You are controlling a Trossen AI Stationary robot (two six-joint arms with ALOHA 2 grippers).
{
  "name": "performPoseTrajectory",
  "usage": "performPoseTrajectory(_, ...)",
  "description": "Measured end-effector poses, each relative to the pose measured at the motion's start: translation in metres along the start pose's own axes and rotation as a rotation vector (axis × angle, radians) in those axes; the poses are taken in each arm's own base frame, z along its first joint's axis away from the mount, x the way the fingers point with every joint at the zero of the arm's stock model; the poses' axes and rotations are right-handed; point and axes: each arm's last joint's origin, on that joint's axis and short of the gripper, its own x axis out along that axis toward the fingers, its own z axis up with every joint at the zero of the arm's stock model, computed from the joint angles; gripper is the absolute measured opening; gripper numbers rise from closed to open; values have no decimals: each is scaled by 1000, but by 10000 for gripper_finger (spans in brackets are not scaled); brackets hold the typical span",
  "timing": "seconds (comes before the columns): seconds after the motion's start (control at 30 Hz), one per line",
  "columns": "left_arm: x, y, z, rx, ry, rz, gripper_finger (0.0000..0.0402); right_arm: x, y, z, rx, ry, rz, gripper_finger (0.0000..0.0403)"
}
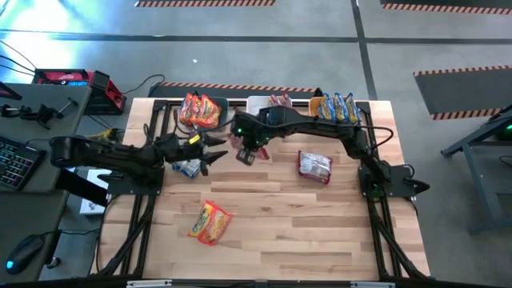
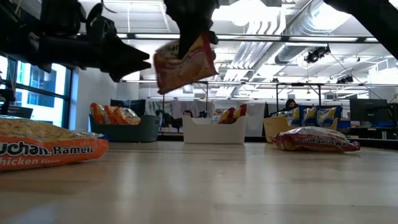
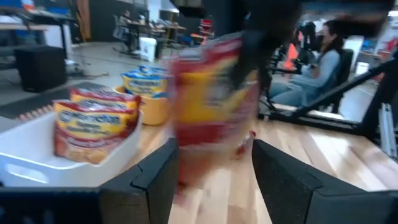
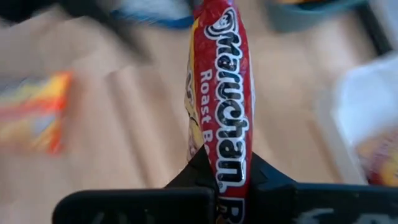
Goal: Sort Maruchan noodles
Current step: Put the red noodle pack into the white bin
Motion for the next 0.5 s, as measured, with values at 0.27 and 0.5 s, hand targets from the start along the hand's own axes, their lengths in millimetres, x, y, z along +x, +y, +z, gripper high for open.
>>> performPoseTrajectory(0.27,-11,0,10,0,-18,43,189,11,-60,5,457,-85,-380,0)
performPoseTrajectory(0.5,-16,-1,12,-1,2,44,188,57,-112,-4,723,-125,-521,0)
